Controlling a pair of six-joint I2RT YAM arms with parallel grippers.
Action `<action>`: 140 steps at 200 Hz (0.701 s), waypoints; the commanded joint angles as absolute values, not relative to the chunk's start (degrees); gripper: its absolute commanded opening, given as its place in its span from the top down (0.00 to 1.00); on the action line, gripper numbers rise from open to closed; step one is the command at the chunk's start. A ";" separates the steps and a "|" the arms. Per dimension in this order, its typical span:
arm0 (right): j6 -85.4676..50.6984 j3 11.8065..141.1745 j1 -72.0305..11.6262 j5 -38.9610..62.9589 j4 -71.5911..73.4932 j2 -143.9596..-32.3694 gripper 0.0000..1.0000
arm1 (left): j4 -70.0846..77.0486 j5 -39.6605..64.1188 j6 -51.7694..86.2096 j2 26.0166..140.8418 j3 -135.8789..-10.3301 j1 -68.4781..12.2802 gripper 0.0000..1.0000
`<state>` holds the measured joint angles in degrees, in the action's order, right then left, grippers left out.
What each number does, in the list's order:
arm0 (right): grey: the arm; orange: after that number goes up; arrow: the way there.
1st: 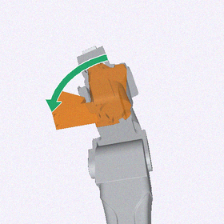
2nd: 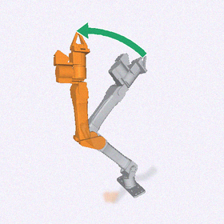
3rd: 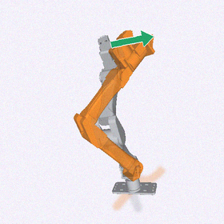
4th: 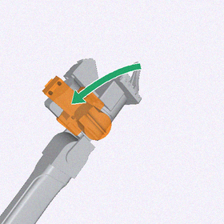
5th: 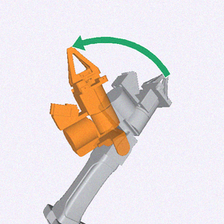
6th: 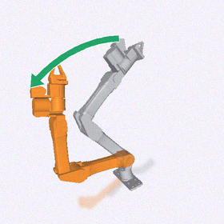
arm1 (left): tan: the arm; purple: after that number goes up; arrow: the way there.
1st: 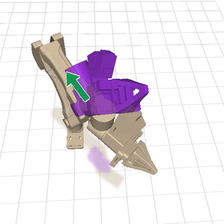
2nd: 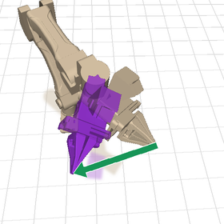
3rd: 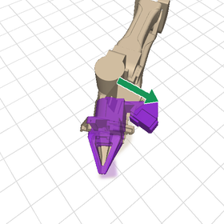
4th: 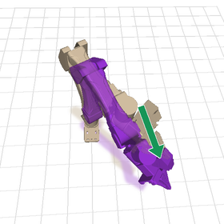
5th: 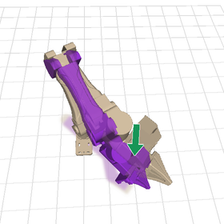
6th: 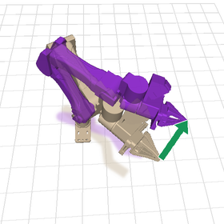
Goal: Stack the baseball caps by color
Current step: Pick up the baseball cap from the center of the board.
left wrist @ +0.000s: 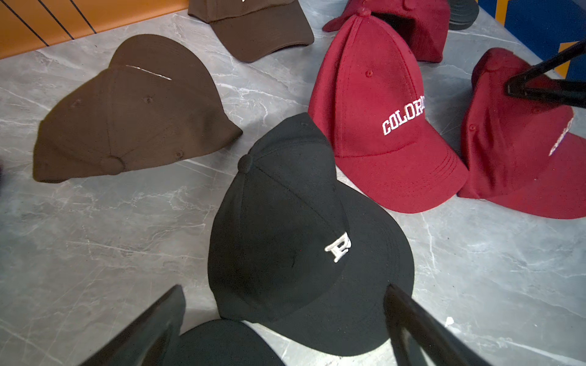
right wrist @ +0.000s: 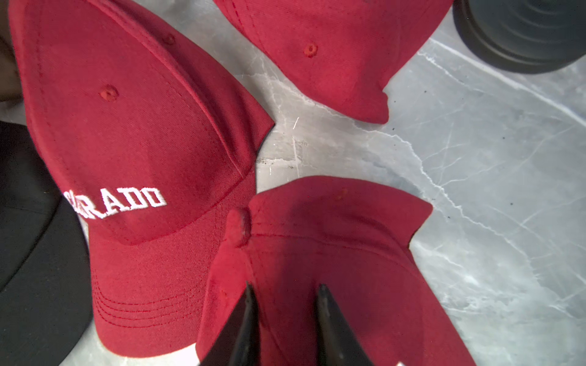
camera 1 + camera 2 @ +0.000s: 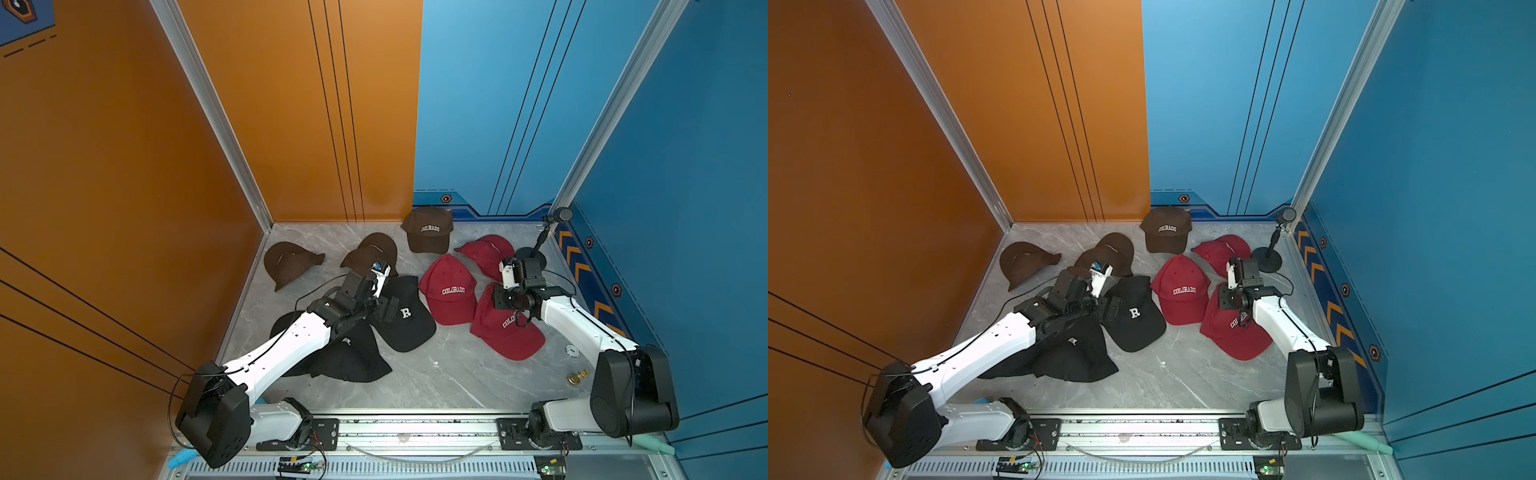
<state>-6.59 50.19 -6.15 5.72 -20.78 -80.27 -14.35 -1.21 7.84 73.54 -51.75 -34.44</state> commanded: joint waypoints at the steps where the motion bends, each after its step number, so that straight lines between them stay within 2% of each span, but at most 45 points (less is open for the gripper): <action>1: -6.36 51.42 -6.67 4.49 -20.46 -80.16 0.76 | -13.67 0.17 8.28 73.74 -50.77 -34.05 0.02; 22: -6.33 51.37 -6.77 4.22 -20.66 -79.98 0.82 | -13.71 0.35 8.24 73.81 -50.59 -34.01 0.02; 59: -6.61 51.24 -6.96 3.84 -21.15 -79.57 1.00 | -13.86 0.61 8.09 73.35 -50.40 -34.01 0.02; 140: -9.83 52.04 -11.55 -3.49 -29.18 -69.19 1.00 | -14.27 0.27 7.75 73.37 -50.38 -33.58 0.02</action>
